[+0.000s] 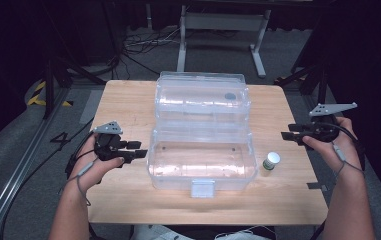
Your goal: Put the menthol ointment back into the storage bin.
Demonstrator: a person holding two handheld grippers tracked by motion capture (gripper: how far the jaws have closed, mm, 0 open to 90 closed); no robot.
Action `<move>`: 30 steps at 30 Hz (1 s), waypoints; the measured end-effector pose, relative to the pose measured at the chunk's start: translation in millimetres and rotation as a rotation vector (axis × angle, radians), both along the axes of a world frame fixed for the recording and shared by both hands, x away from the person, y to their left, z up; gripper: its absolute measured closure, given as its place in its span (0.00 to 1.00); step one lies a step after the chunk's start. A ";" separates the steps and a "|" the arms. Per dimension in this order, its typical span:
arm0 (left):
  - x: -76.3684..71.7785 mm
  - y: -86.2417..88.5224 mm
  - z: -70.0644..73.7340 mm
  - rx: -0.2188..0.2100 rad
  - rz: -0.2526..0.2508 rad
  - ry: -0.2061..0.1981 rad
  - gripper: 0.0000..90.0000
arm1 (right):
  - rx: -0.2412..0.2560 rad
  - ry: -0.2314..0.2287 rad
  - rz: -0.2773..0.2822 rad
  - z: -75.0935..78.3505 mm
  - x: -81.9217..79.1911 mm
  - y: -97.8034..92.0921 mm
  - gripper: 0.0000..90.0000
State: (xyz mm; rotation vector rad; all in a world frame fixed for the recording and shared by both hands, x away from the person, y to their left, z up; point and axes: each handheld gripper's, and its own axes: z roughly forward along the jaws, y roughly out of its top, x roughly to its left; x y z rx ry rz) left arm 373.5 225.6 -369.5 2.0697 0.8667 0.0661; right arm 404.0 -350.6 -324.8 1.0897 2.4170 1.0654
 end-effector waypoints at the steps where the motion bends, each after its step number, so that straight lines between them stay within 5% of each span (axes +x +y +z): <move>1: -0.1 0.1 -0.1 0.003 0.002 0.001 0.62 | -0.016 0.006 0.009 -1.0 0.6 0.6 0.59; 7: 0.5 1.0 -1.4 0.008 0.003 0.009 0.61 | -0.095 0.034 0.080 -5.6 2.7 5.3 0.65; 16: 1.7 2.0 -3.8 0.015 0.007 0.019 0.60 | -0.198 0.082 0.100 -15.7 6.3 9.4 0.62; 30: 2.3 2.7 -5.5 0.022 0.009 0.027 0.60 | -0.256 0.196 0.145 -32.2 11.0 12.7 0.58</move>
